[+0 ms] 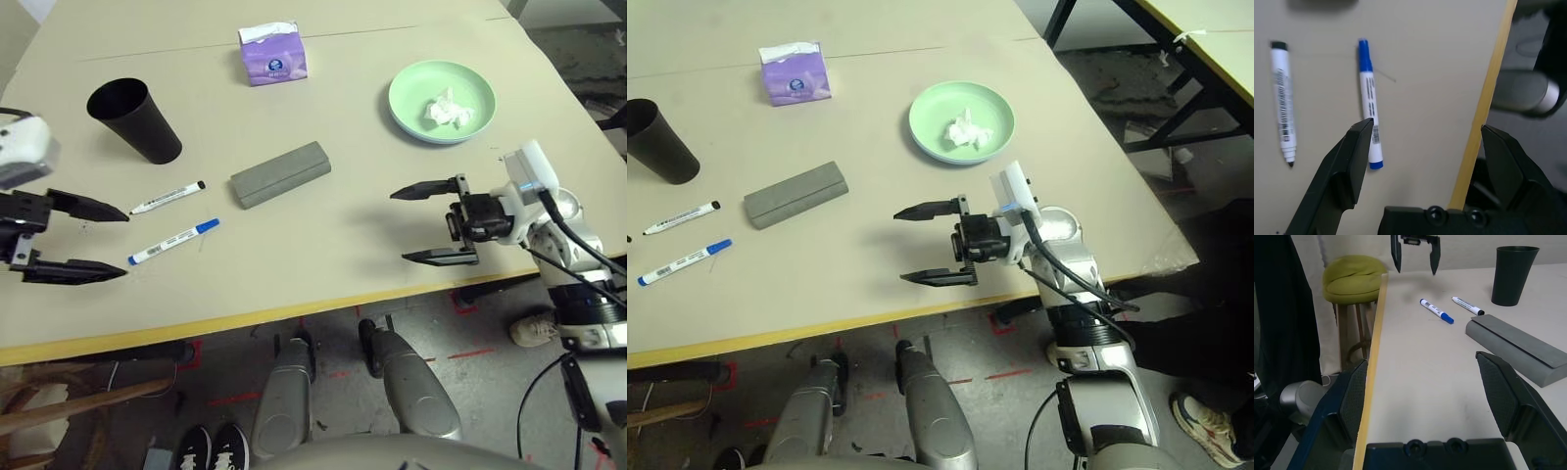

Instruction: Organize and tidy the items on the table.

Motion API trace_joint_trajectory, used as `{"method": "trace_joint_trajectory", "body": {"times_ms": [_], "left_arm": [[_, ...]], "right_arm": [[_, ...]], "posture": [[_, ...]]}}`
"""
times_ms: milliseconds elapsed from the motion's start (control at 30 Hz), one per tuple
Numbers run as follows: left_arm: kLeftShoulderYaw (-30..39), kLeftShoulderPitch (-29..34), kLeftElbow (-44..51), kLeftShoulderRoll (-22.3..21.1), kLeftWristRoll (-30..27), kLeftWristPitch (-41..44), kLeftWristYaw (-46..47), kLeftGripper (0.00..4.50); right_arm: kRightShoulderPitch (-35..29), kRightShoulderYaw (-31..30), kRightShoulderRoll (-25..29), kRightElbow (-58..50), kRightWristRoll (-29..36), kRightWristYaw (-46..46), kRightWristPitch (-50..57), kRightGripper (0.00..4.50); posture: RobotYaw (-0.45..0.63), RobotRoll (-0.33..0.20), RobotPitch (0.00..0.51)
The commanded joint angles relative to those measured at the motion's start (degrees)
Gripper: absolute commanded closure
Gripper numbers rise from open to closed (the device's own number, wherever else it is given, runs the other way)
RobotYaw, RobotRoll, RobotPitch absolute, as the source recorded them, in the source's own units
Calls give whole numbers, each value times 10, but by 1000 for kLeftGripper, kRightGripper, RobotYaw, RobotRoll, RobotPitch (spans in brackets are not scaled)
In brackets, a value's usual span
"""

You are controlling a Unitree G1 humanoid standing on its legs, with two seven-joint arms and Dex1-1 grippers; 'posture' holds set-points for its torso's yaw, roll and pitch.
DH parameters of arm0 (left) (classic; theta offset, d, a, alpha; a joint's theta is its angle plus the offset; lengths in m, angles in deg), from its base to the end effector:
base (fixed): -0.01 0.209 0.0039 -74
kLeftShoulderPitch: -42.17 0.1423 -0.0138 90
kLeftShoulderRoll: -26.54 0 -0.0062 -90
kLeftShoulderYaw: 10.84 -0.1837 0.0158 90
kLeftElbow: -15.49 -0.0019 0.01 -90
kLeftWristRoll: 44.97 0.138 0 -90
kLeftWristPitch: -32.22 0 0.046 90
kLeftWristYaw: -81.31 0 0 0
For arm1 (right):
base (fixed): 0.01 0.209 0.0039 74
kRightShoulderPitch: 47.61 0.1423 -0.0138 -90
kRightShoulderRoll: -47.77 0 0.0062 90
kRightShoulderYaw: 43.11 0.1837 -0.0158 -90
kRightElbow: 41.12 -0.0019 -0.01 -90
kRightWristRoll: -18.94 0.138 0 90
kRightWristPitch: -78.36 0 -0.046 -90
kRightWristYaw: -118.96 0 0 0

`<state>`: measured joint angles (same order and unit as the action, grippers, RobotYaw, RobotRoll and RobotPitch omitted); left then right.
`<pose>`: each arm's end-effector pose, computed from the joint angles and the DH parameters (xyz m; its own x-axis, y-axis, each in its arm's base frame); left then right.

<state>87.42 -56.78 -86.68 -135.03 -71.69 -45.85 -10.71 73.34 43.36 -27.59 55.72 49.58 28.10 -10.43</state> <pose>0.2002 0.3737 0.2850 0.2934 -0.4999 -0.8149 0.9342 0.3307 0.1335 0.2882 -0.2102 0.1745 -0.1194 0.9923 -0.0323 -0.9267 -0.1231 -0.3551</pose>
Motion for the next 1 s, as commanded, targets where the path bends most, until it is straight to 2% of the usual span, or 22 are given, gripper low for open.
{"method": "trace_joint_trajectory", "body": {"times_ms": [33, 133, 433, 733, 1000], "left_arm": [[-37, -11, -41, 32, 56, -67, -5, 38], [-51, -20, -71, 55, 84, -109, -5, 38], [-69, -87, -120, 118, 142, -155, 7, 38], [-84, -127, -116, 161, 171, -132, 24, 38], [-95, -150, -107, 177, 179, -110, 20, 38]], "right_arm": [[-11, -4, 8, -23, 0, 2, 7, 0], [-12, -1, 12, -30, 3, 1, 13, 0], [-24, 3, 24, -59, 10, -7, 29, 0], [-34, 1, 26, -80, 13, -19, 41, 0], [-37, 2, 26, -88, 15, -27, 44, 0]], "posture": [[-165, 0, 300], [-176, 0, 297], [-204, 0, 295], [-224, 0, 290], [-234, 0, 290]]}}
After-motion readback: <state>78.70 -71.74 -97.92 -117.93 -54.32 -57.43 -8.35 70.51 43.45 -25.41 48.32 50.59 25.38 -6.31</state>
